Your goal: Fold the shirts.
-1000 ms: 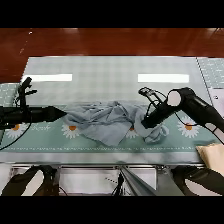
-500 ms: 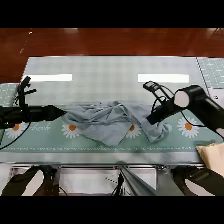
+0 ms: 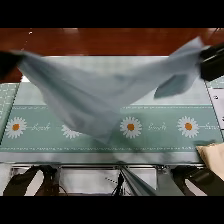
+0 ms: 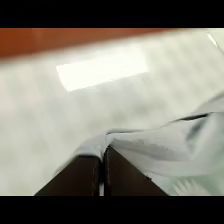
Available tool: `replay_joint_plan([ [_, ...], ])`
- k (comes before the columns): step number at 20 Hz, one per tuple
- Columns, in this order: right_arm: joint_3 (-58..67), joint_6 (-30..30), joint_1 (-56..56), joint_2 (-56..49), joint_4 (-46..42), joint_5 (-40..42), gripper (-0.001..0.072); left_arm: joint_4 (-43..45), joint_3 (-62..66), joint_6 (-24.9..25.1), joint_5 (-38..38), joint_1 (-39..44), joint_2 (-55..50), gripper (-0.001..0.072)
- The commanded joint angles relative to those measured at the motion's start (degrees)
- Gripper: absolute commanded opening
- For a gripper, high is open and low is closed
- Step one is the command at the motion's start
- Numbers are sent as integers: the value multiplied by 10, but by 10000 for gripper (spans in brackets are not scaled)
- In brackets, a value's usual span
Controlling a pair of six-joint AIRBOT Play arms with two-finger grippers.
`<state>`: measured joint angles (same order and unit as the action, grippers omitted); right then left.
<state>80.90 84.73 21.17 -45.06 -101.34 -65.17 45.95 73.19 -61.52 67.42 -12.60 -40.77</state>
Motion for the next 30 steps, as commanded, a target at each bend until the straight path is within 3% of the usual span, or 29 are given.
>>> replay_joint_plan([
  [1,117,28,0,24,-40,0,34,84,191,-13,-45,0,6,25],
  [4,172,51,0,24,-34,-30,34,107,289,-13,-33,0,7,25],
  [8,218,59,0,24,-2,-154,34,116,370,-29,19,0,8,25],
  [14,228,62,0,19,34,-410,34,218,406,-126,231,0,3,25],
  [19,226,76,0,-17,76,-412,32,218,372,-164,363,9,-19,25],
  [25,225,8,0,-191,68,-401,31,216,206,-159,345,10,-47,24],
  [28,225,-23,-23,-295,58,-345,31,223,119,-122,265,10,-78,24],
  [30,225,-38,-48,-362,63,-271,31,222,63,-100,169,10,-103,25],
])
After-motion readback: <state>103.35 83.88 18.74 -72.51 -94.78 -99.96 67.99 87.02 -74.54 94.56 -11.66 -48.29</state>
